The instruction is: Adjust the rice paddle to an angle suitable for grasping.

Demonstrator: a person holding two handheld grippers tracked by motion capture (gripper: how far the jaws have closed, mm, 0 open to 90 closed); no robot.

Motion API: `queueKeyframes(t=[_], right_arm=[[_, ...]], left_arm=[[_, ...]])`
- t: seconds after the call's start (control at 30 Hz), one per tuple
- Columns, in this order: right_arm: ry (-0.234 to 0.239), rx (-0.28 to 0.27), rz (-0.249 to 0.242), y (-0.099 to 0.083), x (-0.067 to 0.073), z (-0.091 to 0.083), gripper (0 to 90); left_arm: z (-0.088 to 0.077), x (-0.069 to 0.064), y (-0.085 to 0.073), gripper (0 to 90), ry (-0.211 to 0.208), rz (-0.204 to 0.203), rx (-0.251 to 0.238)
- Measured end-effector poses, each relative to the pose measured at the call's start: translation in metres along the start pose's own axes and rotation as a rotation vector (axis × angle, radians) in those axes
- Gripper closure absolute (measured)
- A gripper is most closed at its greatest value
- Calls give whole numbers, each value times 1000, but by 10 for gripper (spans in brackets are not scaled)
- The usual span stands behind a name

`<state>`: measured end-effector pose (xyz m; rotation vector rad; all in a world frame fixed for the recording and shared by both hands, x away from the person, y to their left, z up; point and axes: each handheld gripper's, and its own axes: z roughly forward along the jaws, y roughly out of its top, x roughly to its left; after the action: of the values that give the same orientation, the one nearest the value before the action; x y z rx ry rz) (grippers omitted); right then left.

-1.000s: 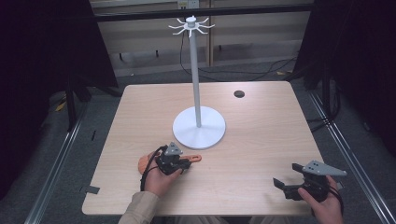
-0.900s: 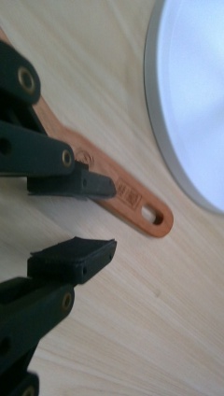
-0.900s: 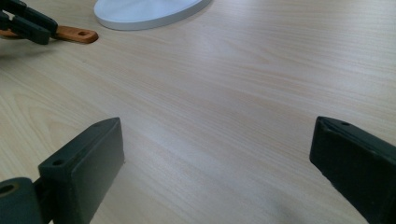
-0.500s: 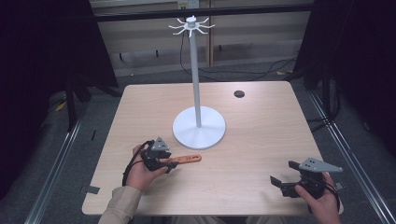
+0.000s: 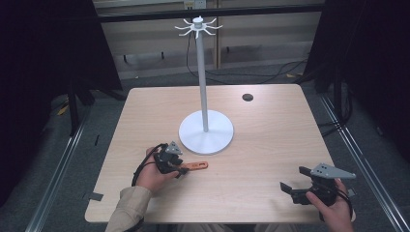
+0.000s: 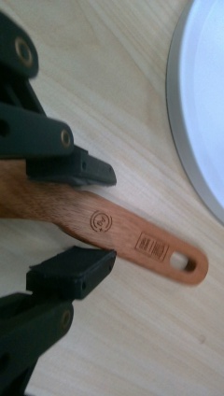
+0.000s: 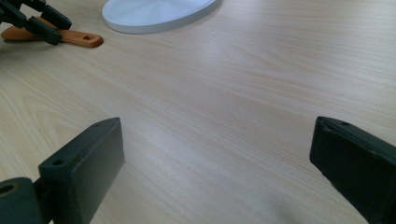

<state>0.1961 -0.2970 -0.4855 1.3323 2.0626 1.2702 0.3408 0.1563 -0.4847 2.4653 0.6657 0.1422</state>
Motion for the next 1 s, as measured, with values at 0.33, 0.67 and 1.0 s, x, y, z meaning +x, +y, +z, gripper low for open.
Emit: queueKeyframes(t=[0.33, 0.67, 1.0], right_arm=[[4, 3, -9, 1, 3, 0, 28], [7, 16, -21, 1, 4, 3, 28], [9, 18, -24, 1, 4, 4, 29]], left_arm=[[-10, -15, 0, 665, -4, -3, 115], [-6, -14, 12, 613, -11, 6, 199], [-2, -17, 26, 665, -6, 17, 294]])
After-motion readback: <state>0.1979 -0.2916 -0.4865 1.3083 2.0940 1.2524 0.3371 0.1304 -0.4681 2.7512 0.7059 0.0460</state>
